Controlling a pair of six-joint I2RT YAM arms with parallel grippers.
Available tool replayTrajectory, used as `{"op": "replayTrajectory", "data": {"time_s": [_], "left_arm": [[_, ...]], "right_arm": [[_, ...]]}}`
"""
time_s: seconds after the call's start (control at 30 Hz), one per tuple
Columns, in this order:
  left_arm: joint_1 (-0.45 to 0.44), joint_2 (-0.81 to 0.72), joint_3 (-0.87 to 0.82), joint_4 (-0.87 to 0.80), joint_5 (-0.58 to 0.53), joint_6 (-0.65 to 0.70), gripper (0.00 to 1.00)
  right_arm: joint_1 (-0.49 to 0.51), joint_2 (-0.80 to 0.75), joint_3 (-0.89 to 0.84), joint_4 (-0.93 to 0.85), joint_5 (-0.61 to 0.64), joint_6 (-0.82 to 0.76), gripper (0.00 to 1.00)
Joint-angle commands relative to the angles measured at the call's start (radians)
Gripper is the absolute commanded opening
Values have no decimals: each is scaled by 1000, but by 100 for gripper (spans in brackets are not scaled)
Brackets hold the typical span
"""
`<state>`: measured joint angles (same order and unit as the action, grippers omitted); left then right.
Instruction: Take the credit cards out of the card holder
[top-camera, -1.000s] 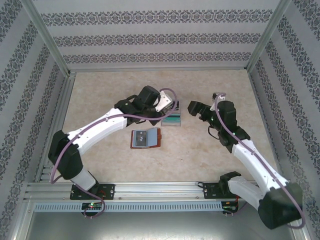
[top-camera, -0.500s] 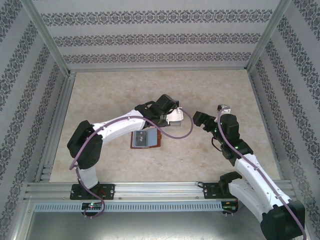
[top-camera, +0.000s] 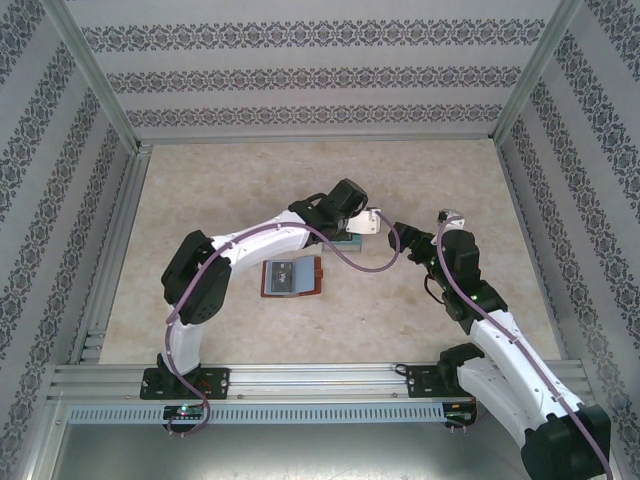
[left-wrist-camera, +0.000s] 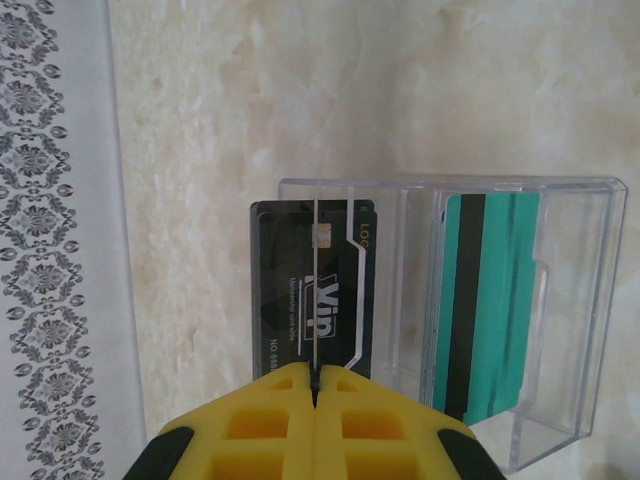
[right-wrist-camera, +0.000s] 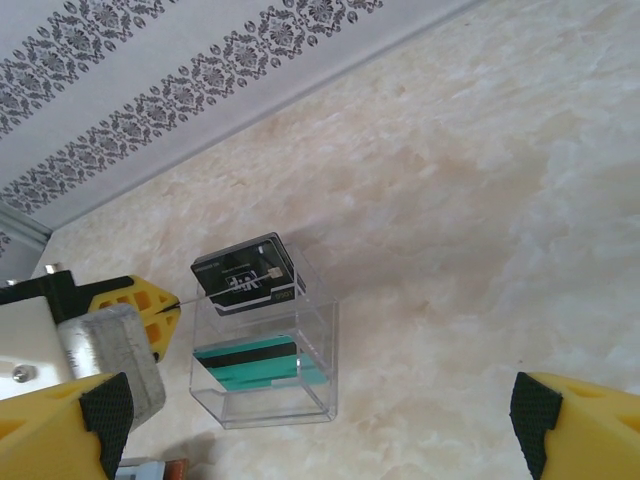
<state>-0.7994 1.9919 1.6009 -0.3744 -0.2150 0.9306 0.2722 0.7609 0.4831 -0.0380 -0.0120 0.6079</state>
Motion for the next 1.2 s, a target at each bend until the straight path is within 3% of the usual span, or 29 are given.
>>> {"op": "replayTrajectory", "data": {"time_s": [0.0,0.83,0.9,1.1,1.17], "left_arm": [[14,21,24,-29,-9,22,0],[43,108,81,-72,-34,-23,1],[44,110,80,-69,-35,-26,17],[51,129,95,-51,-49,-33,26],[52,137,105,-41,-59,-40,38]], "right_arm": [[-1,-5,-10,4,19,19,98],[-1,11,-12,15,7,25,98],[-1,14,-11,15,5,26,98],[-1,18,-12,17,4,27,98],[0,18,-13,17,6,27,98]]}}
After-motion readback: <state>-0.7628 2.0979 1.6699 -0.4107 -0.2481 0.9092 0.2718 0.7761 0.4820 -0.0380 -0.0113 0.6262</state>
